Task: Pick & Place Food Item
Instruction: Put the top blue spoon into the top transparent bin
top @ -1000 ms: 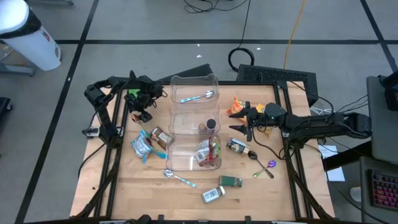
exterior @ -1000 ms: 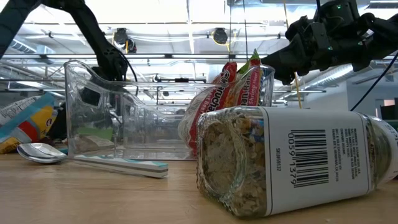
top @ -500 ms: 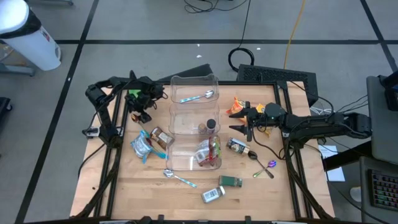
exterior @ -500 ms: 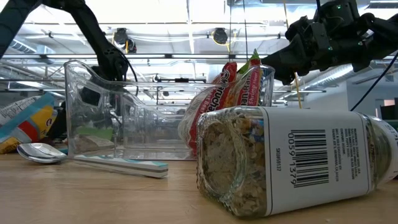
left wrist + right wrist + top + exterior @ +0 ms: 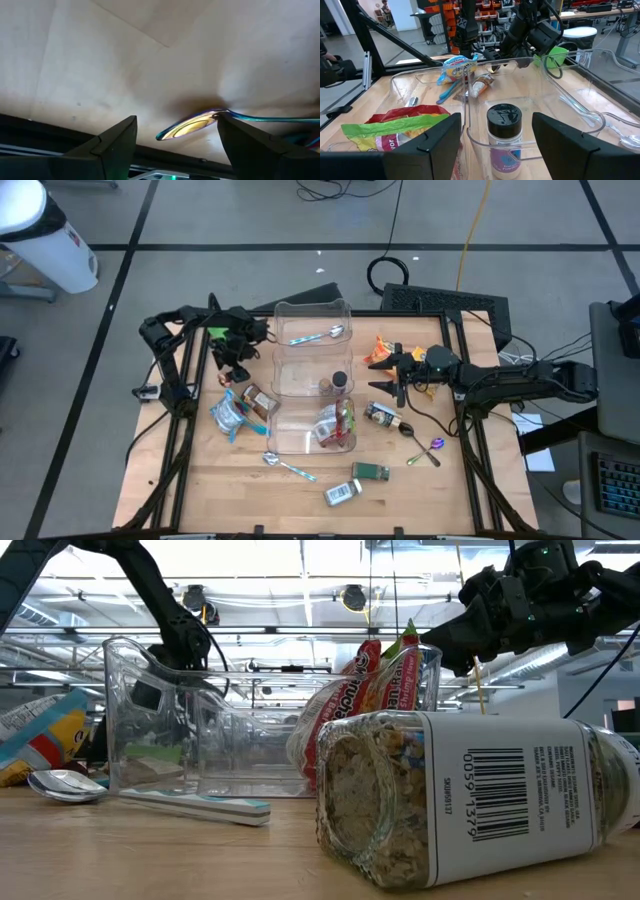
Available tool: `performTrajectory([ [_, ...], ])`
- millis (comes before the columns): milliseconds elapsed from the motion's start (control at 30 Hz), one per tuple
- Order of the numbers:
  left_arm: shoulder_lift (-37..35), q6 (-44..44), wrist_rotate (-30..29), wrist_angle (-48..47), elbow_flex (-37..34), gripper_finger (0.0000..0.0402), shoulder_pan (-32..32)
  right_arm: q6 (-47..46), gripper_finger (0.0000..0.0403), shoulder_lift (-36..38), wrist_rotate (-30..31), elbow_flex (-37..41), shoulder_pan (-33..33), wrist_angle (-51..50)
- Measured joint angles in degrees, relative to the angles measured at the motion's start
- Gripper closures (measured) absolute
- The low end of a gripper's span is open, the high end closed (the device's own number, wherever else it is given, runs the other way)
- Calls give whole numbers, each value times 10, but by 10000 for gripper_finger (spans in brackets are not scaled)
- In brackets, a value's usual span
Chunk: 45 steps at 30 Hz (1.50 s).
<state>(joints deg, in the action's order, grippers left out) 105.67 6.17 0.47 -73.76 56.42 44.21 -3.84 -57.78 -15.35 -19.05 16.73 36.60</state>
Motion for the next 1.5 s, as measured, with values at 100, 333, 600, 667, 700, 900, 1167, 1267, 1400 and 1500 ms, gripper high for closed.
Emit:
performTrajectory([
  [100,0,-3,1,-2,0,139,0,0,163,0,0,0,0,0],
  [333,0,-7,1,-13,0,240,0,0,163,0,0,0,0,0],
  [600,0,12,1,-14,0,362,0,0,163,0,0,0,0,0],
  [667,0,16,1,-14,0,389,0,0,163,0,0,0,0,0],
  [700,0,21,1,-13,0,395,1,0,163,0,0,0,0,0],
  [900,0,45,-4,-24,1,398,1,0,163,0,0,0,0,0],
  [1167,0,36,-51,-116,41,399,1,2,163,0,0,0,0,0],
  [1267,0,28,-55,-134,73,399,1,2,163,0,0,0,0,0],
  [1400,0,29,-55,-142,111,398,1,2,163,0,0,0,0,0],
  [1500,-1,14,-55,-143,123,392,1,1,163,0,0,0,0,0],
])
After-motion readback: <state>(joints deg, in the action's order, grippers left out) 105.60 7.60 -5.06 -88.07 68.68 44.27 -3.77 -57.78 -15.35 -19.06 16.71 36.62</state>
